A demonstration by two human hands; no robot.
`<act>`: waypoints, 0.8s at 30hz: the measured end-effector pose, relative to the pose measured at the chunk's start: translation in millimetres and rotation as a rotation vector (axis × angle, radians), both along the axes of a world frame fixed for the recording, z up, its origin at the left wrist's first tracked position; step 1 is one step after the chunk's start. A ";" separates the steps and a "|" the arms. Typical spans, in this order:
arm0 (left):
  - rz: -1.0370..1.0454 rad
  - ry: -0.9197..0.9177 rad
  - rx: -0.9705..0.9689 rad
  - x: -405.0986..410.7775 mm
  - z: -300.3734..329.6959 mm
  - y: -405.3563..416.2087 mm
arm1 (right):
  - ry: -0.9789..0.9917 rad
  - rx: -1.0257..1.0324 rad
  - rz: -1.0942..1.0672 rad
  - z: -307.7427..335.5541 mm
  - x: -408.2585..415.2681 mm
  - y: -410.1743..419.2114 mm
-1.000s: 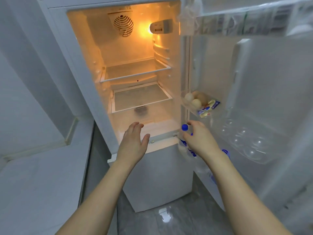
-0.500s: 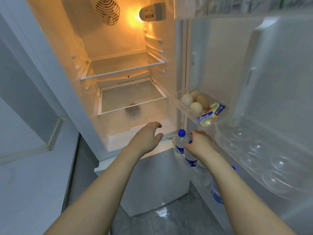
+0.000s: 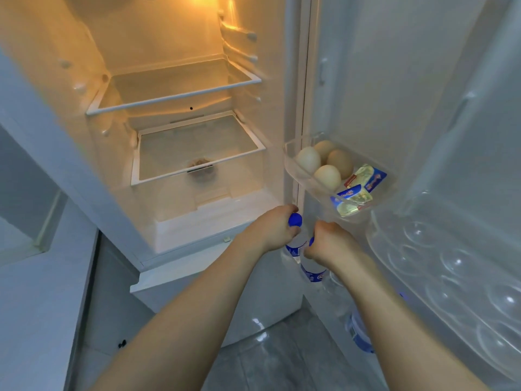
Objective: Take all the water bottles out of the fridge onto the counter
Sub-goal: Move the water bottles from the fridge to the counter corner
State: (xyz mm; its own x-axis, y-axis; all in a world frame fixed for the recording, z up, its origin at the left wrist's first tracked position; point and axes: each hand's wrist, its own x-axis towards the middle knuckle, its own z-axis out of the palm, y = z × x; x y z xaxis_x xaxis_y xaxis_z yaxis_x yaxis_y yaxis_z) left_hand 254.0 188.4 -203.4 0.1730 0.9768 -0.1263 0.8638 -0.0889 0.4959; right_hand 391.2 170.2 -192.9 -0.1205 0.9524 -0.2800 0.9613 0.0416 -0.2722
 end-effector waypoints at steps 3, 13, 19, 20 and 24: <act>0.014 -0.016 -0.037 6.3 -6.8 2.7 | -0.015 -0.013 0.018 0.5 3.6 2.5; 0.150 -0.141 0.083 -1.9 0.6 -15.5 | 0.139 0.163 -0.071 1.9 10.7 -5.1; 0.266 -0.275 0.301 -11.7 25.8 -49.8 | 0.257 0.240 -0.072 24.3 9.1 -31.7; 0.294 -0.289 0.334 -14.4 28.4 -57.7 | 0.230 0.306 -0.086 26.2 6.1 -35.6; 0.455 -0.339 0.422 -31.9 35.0 -89.0 | 0.388 0.502 -0.136 25.3 -11.5 -41.9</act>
State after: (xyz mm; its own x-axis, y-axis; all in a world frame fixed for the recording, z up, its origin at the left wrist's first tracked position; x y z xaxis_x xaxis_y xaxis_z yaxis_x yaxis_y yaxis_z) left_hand 222.1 99.4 -168.4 -0.3014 0.9151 0.2678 0.6650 0.0004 0.7469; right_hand 379.7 128.3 -167.6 0.0071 0.9700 0.2430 0.8030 0.1393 -0.5795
